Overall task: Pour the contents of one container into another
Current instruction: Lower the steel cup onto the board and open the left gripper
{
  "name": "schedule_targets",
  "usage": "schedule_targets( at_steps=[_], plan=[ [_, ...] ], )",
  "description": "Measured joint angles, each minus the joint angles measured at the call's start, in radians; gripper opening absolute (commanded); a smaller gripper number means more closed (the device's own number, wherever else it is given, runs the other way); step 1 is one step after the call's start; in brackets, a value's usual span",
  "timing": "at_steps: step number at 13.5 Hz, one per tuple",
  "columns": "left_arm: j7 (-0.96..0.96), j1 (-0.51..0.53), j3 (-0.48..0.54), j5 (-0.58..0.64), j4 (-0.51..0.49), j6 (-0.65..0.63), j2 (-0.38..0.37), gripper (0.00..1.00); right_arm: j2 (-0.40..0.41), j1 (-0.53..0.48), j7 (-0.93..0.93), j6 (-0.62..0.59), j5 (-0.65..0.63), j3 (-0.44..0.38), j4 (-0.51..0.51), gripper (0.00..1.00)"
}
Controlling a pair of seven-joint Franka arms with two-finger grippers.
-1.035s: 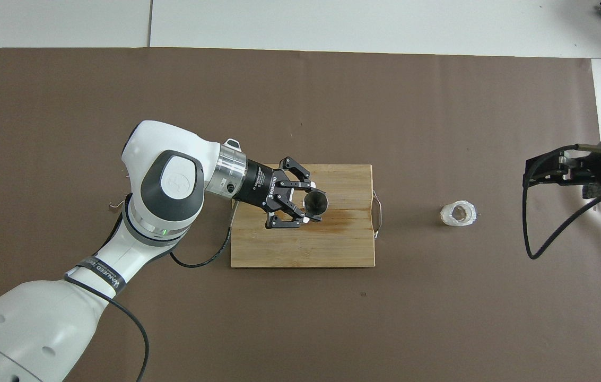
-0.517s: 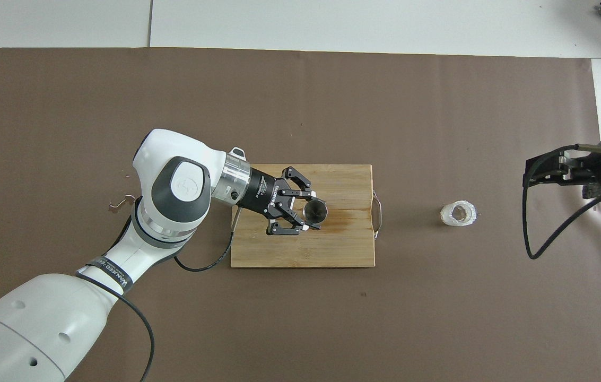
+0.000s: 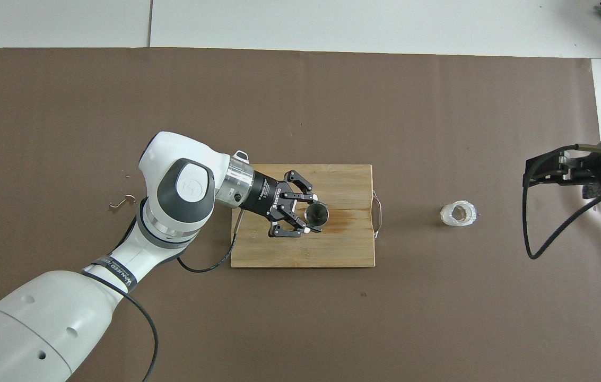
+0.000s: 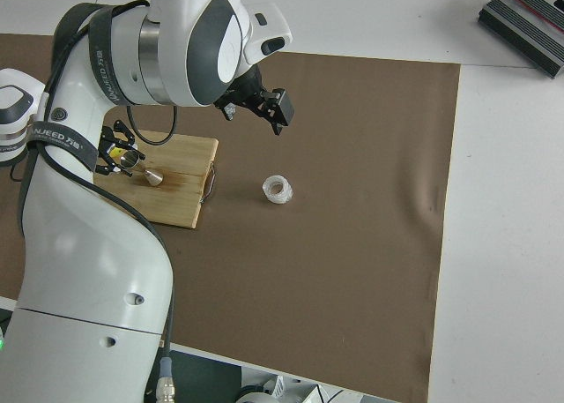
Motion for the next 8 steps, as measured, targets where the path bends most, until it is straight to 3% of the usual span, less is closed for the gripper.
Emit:
schedule_targets(
  at_steps=[1,8],
  plan=[
    [0.0,0.0,0.0,0.0,0.0,0.0,0.001,1.0,0.0,0.0,0.0,0.0,0.0,0.0,0.0,1.0],
    [0.002,0.001,0.002,0.01,0.007,-0.019,0.002,1.0,0.0,0.0,0.0,0.0,0.0,0.0,0.0,1.0]
  ],
)
